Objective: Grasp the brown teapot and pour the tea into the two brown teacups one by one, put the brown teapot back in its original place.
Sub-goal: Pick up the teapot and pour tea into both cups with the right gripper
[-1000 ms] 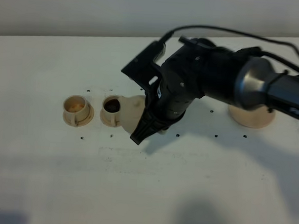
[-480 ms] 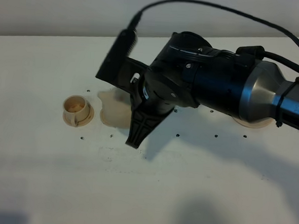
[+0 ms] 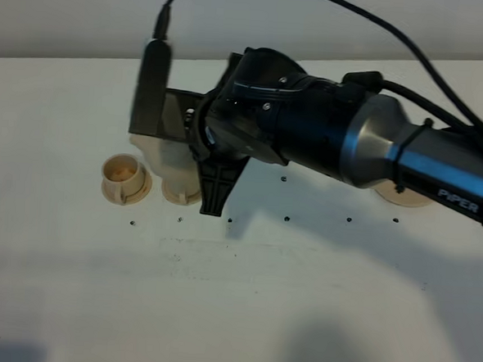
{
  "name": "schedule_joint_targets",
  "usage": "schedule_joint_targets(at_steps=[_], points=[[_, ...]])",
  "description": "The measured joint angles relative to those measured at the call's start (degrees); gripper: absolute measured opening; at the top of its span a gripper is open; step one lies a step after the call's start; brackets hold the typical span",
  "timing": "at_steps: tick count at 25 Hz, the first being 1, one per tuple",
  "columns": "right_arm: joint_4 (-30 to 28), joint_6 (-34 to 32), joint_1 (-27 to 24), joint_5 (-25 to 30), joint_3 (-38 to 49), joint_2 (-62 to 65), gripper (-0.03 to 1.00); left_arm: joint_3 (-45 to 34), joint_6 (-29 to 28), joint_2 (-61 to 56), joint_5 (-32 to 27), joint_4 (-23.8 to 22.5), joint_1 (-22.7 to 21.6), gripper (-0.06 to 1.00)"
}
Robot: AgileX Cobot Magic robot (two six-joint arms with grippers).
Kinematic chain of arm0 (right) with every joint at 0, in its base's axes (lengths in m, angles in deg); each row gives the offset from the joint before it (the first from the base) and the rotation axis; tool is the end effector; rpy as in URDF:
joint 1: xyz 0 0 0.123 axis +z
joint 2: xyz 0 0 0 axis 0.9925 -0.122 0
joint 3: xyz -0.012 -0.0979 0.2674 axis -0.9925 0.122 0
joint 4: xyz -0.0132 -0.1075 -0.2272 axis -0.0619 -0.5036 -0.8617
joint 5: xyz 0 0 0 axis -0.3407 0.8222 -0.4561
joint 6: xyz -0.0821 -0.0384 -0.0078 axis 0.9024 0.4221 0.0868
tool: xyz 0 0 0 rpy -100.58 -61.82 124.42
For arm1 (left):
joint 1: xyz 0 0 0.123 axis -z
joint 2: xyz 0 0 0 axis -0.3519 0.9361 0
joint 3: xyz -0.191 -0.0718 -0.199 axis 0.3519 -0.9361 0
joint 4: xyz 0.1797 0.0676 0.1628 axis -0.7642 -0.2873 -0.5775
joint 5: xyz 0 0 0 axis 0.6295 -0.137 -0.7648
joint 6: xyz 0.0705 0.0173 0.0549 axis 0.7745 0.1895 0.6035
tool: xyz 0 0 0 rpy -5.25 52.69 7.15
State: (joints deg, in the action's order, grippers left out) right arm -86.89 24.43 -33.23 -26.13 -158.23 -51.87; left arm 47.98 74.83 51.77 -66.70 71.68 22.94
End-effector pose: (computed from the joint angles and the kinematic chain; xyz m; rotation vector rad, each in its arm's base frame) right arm 0.3078 0.3256 0.2535 -1.7088 1.8406 -0.2830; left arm -0.0011 -0.0029 0.2652 -0.0064 2.0845 -0.0995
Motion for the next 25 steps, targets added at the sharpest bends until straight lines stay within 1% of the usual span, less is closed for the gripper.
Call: schedule_joint_targets(at_steps=[4,9,14,19,25], points=[[-1.7,2.6,0.0,-3.1,0.0,-0.4,0.1,0.0,0.0,0.0,0.0,0.0,0.0,0.33],[-4.6,3.0,0.0,-7.4,0.0,-0.5,0.1,0.0,0.0,0.0,0.0,0.0,0.0,0.33],[-5.1,3.1,-0.5,-9.7,0.0,-0.7,0.1,0.0,0.0,0.0,0.0,0.0,0.0,0.33],[-5.0,3.1,-1.4,-10.1,-1.8,-3.0,0.1,0.0,0.0,0.0,0.0,0.0,0.0,0.33],[-4.6,3.2,-1.8,-9.5,-7.9,-7.0,0.1,0.0,0.0,0.0,0.0,0.0,0.0,0.33]])
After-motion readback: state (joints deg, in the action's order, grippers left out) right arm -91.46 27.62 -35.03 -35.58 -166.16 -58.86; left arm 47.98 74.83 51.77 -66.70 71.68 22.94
